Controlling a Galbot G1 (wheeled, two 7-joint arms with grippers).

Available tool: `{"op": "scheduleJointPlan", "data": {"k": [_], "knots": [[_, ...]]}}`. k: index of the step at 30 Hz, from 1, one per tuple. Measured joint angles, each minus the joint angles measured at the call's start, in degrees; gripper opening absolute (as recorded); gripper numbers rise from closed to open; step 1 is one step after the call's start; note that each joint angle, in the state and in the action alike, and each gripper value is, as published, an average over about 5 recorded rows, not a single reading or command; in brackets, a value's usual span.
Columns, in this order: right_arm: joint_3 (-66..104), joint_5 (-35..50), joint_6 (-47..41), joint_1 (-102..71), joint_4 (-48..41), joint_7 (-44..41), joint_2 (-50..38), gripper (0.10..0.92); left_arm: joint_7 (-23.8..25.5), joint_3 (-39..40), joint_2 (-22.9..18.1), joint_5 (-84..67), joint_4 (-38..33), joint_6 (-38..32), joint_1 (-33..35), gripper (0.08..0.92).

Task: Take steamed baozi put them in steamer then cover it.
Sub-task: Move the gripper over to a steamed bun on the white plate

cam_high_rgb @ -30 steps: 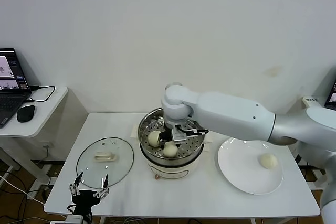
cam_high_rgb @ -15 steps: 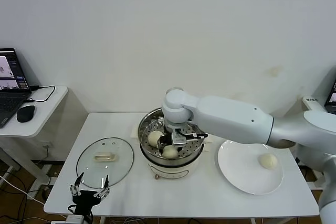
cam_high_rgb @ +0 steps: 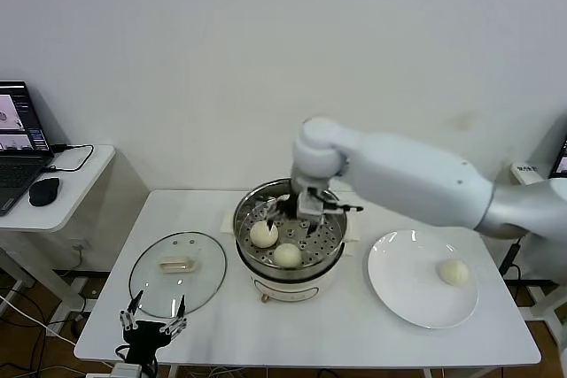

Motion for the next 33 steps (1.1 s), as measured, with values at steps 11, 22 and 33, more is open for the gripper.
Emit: {"op": "scheduleJointPlan", "data": {"k": [11,22,33], "knots": [[7.4,8.4,-22.4,-1.1,-1.5,-1.9,-12.2,0.823,0.3,0.6,0.9,-0.7,-1.0,0.3,0.0,0.823],[14.8,7.0,-34.7,-9.5,-3.9,-2.8,-23.1,0.822,0.6,1.1,0.8,-0.8,-1.6,0.6,0.8,0.823],[23.0,2.9,-38.6,-22.6,-6.4,-2.5,-28.3,0.822,0.6,1.3,0.8,-0.5,-1.9,0.7,1.7,0.823]]}}
